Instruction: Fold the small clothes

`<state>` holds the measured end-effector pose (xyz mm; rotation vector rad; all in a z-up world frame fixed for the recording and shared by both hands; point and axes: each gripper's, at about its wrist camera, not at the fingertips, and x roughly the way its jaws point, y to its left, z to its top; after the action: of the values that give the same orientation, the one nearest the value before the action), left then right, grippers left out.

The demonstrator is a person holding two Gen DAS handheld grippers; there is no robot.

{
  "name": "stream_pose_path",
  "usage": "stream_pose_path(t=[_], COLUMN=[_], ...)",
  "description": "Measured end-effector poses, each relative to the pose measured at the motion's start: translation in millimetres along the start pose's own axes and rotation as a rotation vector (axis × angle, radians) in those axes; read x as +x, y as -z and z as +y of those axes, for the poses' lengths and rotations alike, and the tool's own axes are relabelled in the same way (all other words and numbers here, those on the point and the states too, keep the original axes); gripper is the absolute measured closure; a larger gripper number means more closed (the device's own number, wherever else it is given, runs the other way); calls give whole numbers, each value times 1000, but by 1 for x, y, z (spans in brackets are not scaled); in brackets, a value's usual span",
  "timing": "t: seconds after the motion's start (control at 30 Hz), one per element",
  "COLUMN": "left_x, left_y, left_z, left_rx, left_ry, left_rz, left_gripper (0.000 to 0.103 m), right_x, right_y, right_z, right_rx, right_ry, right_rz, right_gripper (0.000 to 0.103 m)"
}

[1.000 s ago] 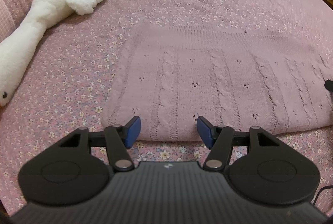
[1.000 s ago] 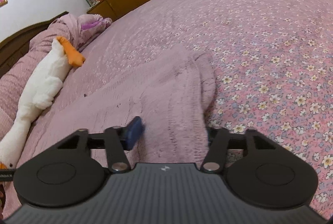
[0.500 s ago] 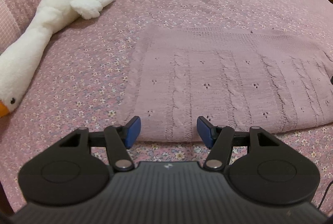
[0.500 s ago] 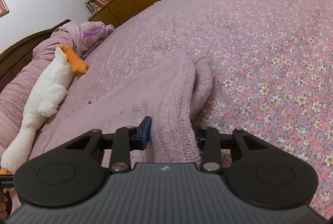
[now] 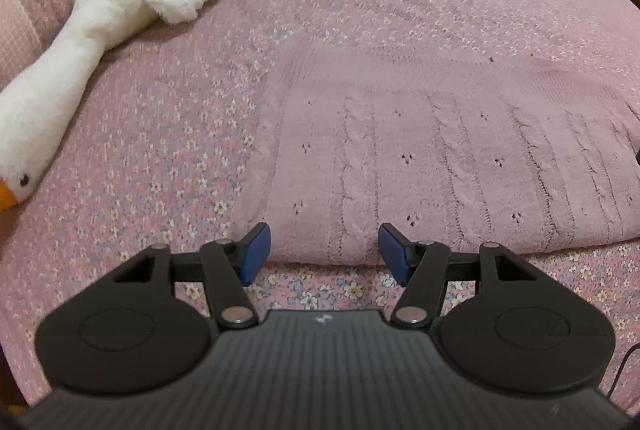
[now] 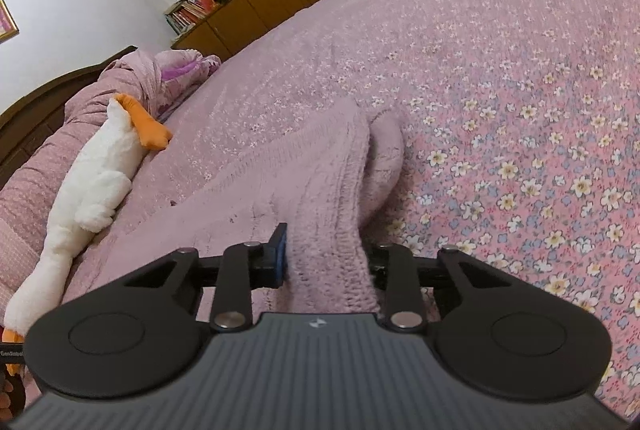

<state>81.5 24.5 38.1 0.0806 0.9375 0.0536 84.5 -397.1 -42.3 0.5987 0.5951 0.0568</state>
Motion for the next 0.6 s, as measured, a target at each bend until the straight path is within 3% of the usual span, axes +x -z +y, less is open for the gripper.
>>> stream_pose_path(t=[0.43, 0.6], left_x=[-11, -15], left_y=[-4, -6], left_z=[0, -2], left_rx=[-8, 5], left_ry=[-37, -45], left_rz=[-25, -40], left_gripper=[42, 42], right_x=[-4, -4], right_y=[-1, -2], right_z=[-4, -13], right_rx=[41, 117], right_ry=[-31, -67], right_rz=[-6, -4], right_gripper=[71, 72])
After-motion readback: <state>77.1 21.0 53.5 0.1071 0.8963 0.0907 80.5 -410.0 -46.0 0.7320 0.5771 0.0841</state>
